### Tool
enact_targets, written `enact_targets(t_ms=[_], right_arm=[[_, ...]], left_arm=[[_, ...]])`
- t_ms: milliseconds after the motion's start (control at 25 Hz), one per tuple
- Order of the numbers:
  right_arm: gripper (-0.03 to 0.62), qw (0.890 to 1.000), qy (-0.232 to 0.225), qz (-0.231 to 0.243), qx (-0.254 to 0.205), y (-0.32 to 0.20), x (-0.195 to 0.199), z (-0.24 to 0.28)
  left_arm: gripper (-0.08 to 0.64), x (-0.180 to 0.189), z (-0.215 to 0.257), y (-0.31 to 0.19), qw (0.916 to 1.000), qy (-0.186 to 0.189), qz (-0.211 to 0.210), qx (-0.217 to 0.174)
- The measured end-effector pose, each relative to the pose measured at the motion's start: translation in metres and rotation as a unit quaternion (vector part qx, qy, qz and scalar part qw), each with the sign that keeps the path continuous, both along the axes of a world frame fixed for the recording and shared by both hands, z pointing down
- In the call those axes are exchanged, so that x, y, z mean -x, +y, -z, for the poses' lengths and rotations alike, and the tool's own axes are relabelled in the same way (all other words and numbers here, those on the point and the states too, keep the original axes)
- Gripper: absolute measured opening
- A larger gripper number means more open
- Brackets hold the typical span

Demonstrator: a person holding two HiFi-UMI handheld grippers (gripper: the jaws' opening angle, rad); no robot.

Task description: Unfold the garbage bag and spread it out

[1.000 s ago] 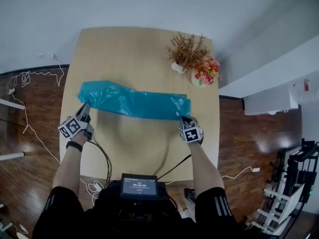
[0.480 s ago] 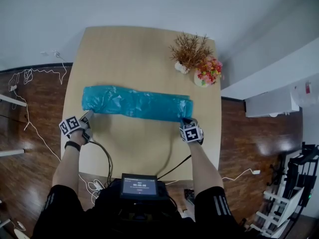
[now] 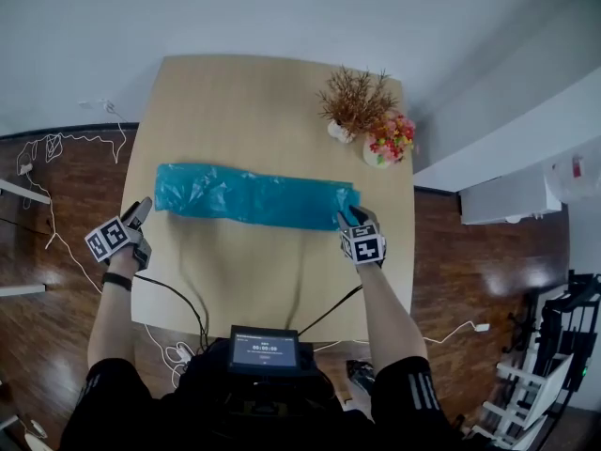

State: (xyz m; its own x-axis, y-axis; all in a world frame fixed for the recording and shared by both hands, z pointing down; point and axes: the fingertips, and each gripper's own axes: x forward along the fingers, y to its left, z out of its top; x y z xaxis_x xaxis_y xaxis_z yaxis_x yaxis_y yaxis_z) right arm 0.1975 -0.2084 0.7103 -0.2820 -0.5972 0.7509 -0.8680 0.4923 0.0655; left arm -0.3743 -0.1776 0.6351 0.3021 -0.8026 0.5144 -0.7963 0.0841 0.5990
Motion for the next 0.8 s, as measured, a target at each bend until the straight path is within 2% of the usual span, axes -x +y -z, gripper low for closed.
enact_targets(t_ms=[80,160,320,400,440,480,520,600,640,680,720,760,800], right_arm=[[0.163,1.000,0.000,0.009,-0.012,-0.011,0.007,0.010],[0.164,1.000,0.006,0.016,-0.008,-0.019,0.012,0.013],[0.164,0.999,0.021,0.043,0.002,-0.037,0.022,0.008],[0.164,0.998,0.018,0.064,0.011,-0.046,0.032,0.009],[0.164,0.997,0.014,0.073,0.018,-0.050,0.037,0.008],[0.163,0.996,0.011,0.082,0.024,-0.053,0.043,0.008],[0.164,0.995,0.009,0.092,0.031,-0.056,0.050,0.008],[0.164,0.992,0.014,0.114,0.048,-0.057,0.061,0.002],[0.164,0.990,0.020,0.127,0.057,-0.057,0.064,-0.005],[0.164,0.988,0.025,0.139,0.065,-0.058,0.067,-0.012],[0.164,0.986,0.029,0.146,0.073,-0.059,0.070,-0.019],[0.164,0.985,0.028,0.150,0.082,-0.059,0.073,-0.026],[0.164,0.984,0.026,0.150,0.092,-0.060,0.076,-0.032]], left_arm=[[0.259,-0.004,0.014,-0.019,0.9955,-0.078,-0.052,-0.013],[0.259,-0.013,0.016,-0.041,0.9830,-0.151,-0.103,-0.014],[0.259,-0.046,0.002,-0.086,0.9490,-0.246,-0.197,0.002],[0.259,-0.064,-0.017,-0.103,0.9242,-0.289,-0.249,0.021],[0.259,-0.074,-0.028,-0.110,0.9065,-0.314,-0.281,0.029],[0.258,-0.084,-0.038,-0.114,0.8837,-0.343,-0.317,0.035],[0.251,-0.095,-0.047,-0.115,0.8566,-0.372,-0.355,0.040],[0.250,-0.115,-0.068,-0.111,0.7947,-0.420,-0.436,0.048],[0.250,-0.122,-0.081,-0.109,0.7637,-0.436,-0.473,0.051],[0.250,-0.128,-0.093,-0.108,0.7373,-0.445,-0.506,0.055],[0.250,-0.134,-0.102,-0.108,0.7186,-0.447,-0.530,0.059],[0.250,-0.138,-0.108,-0.109,0.7084,-0.443,-0.546,0.064],[0.250,-0.142,-0.111,-0.112,0.7052,-0.435,-0.556,0.070]])
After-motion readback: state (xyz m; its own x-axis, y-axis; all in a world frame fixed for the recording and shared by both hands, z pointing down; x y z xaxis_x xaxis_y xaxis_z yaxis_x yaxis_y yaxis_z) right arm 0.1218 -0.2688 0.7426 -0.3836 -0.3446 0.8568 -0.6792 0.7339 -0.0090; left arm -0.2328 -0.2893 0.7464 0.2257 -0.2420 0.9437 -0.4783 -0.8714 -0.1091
